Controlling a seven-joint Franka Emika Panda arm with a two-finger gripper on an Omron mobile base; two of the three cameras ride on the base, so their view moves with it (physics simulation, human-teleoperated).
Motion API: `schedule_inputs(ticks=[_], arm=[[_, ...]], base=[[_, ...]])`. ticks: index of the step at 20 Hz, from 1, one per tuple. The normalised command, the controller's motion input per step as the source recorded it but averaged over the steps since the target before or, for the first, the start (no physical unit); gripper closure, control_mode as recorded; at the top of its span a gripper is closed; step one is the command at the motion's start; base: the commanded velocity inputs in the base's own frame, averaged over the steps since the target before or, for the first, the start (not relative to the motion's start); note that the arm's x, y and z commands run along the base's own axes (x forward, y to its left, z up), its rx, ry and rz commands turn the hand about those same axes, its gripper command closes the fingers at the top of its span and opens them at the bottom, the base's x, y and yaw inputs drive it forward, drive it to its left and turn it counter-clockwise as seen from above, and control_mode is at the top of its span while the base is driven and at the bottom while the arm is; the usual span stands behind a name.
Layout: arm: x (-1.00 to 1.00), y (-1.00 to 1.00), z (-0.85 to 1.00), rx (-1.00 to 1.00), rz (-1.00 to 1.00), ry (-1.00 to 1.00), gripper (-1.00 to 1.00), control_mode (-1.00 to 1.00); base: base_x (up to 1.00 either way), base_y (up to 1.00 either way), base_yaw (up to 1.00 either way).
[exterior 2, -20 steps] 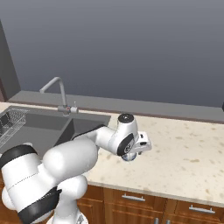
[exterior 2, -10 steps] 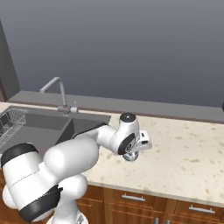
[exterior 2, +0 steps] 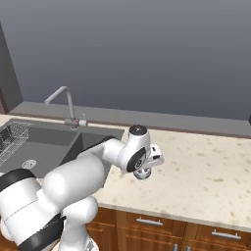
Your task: Place the cup in the left basin and the teapot in the right basin of the sink.
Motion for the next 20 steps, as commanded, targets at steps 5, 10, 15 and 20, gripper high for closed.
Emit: schedule_inputs(ticks=[5,10,15,20], arm=[[-0.02,0.45,0.11,0.00,0.04,-0.05,1.00,-1.00],[-0.05,0.23,0.35,0.00,0.02,-0.10,1.00,-1.00],[0.00,0.13,0.27,0.07,0.01,-0.06,1.00,-1.00],[0.00,0.26,0.02,0.15,0.01,-0.03,1.00,-1.00]], base=[[0.00,0.00,0.00],[0.00,0.00,0.00],[0.00,0.00,0.00],[0.00,0.00,0.00]])
